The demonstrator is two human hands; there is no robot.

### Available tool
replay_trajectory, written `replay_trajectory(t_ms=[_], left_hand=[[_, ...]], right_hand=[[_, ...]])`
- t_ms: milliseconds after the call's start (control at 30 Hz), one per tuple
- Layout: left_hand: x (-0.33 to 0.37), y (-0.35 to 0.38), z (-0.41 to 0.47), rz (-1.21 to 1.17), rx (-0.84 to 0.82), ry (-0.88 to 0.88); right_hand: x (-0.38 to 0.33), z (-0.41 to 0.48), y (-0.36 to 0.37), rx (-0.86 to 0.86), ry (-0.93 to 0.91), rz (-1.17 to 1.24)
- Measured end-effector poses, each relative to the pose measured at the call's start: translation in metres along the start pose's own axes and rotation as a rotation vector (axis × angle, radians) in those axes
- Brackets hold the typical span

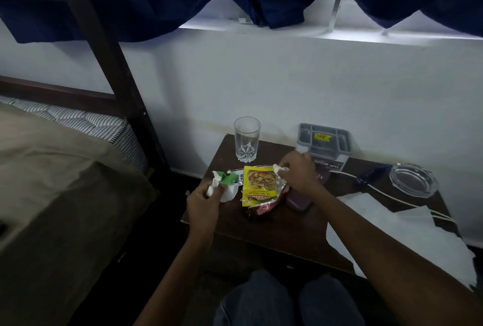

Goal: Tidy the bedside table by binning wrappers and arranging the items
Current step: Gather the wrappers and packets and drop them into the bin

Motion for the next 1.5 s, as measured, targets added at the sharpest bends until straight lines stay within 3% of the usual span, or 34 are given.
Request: replay_trajectory(t_ms=[100,200,367,567,700,867,1033,1167,1233,1400,1500], left_hand=[[0.01,0.004,-0.005,-0.002,-0.004,0.002],[0.023,0.017,-0.015,-0.038,-0.048,-0.004],[0.04,0.081,-0.061,-0.113,-0.246,-0.014],[0.026,0.198,-0.151,-0.13,-0.537,-0.099],[0.0,0.265,-0.215,0.041,-0.636,-0.118],[-0.045,0.317,-0.29,0.146,-0.965,-0.297],[-0.059,0.318,-0.29,0.245,-1.044,-0.346],[-0.067,0.315,-0.287,0.27,-1.031,-0.37],[-0.07,0.316,-0.288,0.27,-1.039,-0.382],[-0.076,0.316,-0.289,0.285,-1.054,-0.404],[-0.078,0.315,-0.292,0.304,-1.092,-0.407]], right_hand=[[0.006,-0.016,-0.027,0.066,-0.005,0.349],[0.012,-0.056,-0.055,0.013,0.006,0.715],[0.07,-0.137,-0.097,-0.017,0.06,1.012],[0.191,-0.243,-0.145,0.199,0.262,0.988],[0.273,-0.315,-0.168,0.358,0.415,0.88],[0.374,-0.403,-0.149,0.535,0.701,0.812],[0.401,-0.428,-0.102,0.368,0.788,1.068],[0.399,-0.427,-0.094,0.42,0.828,0.883],[0.377,-0.415,-0.091,0.32,0.749,0.926],[0.278,-0.385,-0.076,-0.229,0.363,1.051],[0.246,-0.37,-0.06,-0.327,0.249,1.021]])
Point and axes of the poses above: each hand's wrist, its own z-axis towards the middle knuckle, its own y-axis out of the palm, x = y × z, the point moved 7 cm from there along z, towards the middle knuckle, and after that the axes turned 11 degrees about -x, right-handed, at the moved point
